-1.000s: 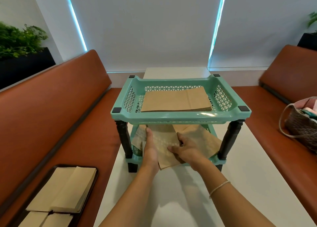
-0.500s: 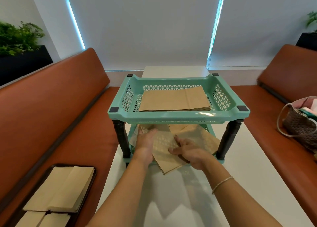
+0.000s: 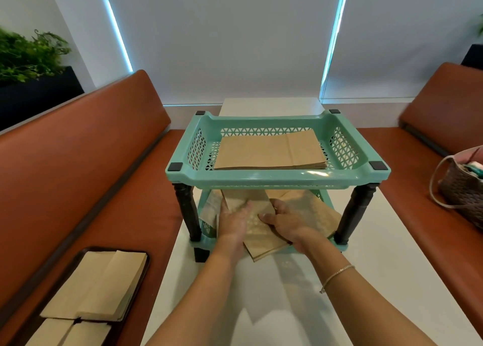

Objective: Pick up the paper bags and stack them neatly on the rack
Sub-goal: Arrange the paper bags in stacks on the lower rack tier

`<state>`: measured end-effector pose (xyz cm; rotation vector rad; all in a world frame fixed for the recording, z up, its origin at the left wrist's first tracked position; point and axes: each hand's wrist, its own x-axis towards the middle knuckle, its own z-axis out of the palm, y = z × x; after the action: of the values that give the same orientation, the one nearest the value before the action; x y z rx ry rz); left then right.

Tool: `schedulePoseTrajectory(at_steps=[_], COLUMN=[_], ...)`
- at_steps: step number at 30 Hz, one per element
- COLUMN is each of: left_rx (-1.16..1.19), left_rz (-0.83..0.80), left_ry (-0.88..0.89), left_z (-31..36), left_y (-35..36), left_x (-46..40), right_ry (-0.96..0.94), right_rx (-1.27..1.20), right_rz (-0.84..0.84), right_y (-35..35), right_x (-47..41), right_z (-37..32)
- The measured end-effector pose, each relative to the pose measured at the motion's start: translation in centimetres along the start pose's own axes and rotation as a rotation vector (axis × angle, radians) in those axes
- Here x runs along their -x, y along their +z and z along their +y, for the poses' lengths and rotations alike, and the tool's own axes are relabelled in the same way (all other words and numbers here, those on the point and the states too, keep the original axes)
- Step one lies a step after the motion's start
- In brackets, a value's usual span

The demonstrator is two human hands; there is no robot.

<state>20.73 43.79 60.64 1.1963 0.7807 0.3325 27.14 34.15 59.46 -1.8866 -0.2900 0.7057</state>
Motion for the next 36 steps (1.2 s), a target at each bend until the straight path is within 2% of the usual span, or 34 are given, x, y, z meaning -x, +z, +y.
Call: schedulePoseTrajectory(at_steps=[3, 6, 9, 11, 15, 17, 20, 25, 28, 30, 31, 34, 36], left_rx=[0.036, 0.043, -0.029, -0.023, -0.042, -0.059, -0.065, -0.025, -0.036, -0.036, -0.039, -0.062, -0.036], left_rz=[-0.008, -0.018, 0.037, 0.060, 0.074, 0.079, 0.090, 0.076, 0.077, 0.073, 0.069, 0.046, 0.014], left_ry=[-0.061, -0.130, -0.115, -0.095, -0.086, -0.096, -0.116, -0.118, -0.117, -0.123, -0.119, -0.105, -0.110], left_z=[0.0, 0.1, 0.2, 0.2, -0.1, 0.0, -0.1, -0.2, -0.3, -0.4, -0.5, -1.1, -1.0], left_y=[0.2, 0.1, -0.4, -0.8, -1.1, -1.1, -1.1, -1.2, -1.2, -1.1, -1.1, -0.9, -0.8], left_x=[0.7, 1.0, 0.3, -0.1, -0.5, -0.6, -0.8, -0.6, -0.4, -0.3, -0.3, -0.5, -0.2], right_ry=[-0.002, -0.026, -0.042, -0.041, 0.202, 0.254, 0.263, 0.265, 0.198, 0.158, 0.148, 0.186, 0.200], right_rx=[0.011, 0.181, 0.697, 0.904, 0.989, 1.035, 1.040, 1.005, 0.956, 0.863, 0.744, 0.035, -0.054], right_rz=[0.050, 0.121, 0.250, 0.363, 0.348, 0.298, 0.317, 0.373, 0.454, 0.435, 0.405, 0.191, 0.058], right_y=[0.1, -0.3, -1.9, -3.0, -4.1, -4.3, -4.4, -4.4, -4.5, -4.5, -4.5, -4.0, -3.3], right_x=[-0.6, -0.3, -0.4, -0.6, -0.6, -0.6, -0.7, -0.1, 0.2, 0.4, 0.5, 1.1, 1.3], right_z=[0.5, -0.2, -0.7, -0.5, 0.1, 0.2, 0.2, -0.3, -0.8, -1.2, -1.5, -2.1, -2.1])
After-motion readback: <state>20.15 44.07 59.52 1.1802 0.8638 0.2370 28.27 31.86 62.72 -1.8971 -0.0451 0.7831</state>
